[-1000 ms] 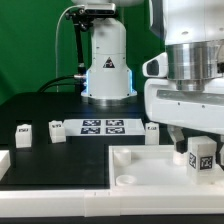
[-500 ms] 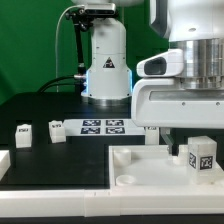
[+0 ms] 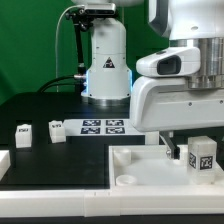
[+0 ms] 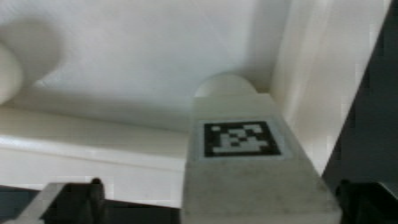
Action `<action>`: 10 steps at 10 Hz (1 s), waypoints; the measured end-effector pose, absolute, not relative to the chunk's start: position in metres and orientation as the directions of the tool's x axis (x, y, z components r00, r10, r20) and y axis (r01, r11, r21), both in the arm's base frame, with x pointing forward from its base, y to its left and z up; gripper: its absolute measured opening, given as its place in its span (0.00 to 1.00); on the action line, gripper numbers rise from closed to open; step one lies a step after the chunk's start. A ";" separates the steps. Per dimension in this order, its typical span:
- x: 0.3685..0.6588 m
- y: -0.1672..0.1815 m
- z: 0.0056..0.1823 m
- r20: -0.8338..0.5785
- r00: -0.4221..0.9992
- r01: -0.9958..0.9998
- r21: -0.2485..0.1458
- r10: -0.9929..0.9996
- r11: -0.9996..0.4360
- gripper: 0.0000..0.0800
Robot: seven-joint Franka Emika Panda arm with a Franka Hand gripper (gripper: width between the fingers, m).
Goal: Assemble one leg
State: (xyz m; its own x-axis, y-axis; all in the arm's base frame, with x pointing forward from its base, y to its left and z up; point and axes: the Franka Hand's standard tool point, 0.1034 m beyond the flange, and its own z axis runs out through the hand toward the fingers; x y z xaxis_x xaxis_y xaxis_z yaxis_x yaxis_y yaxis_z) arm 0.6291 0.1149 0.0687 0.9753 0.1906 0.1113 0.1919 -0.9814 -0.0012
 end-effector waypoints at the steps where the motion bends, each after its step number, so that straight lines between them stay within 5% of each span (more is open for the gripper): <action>1: 0.629 0.115 0.069 0.111 0.975 0.191 -0.001 0.190 -0.982 0.67; 3: 0.629 0.115 0.068 0.111 0.981 0.162 -0.005 0.161 -0.987 0.36; 10: 0.625 0.104 0.068 0.089 0.888 -0.448 -0.054 -0.451 -0.892 0.36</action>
Offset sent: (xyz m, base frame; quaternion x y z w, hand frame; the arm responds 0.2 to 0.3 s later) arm 0.0000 0.0000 0.0000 0.0000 0.0000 0.0000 1.0000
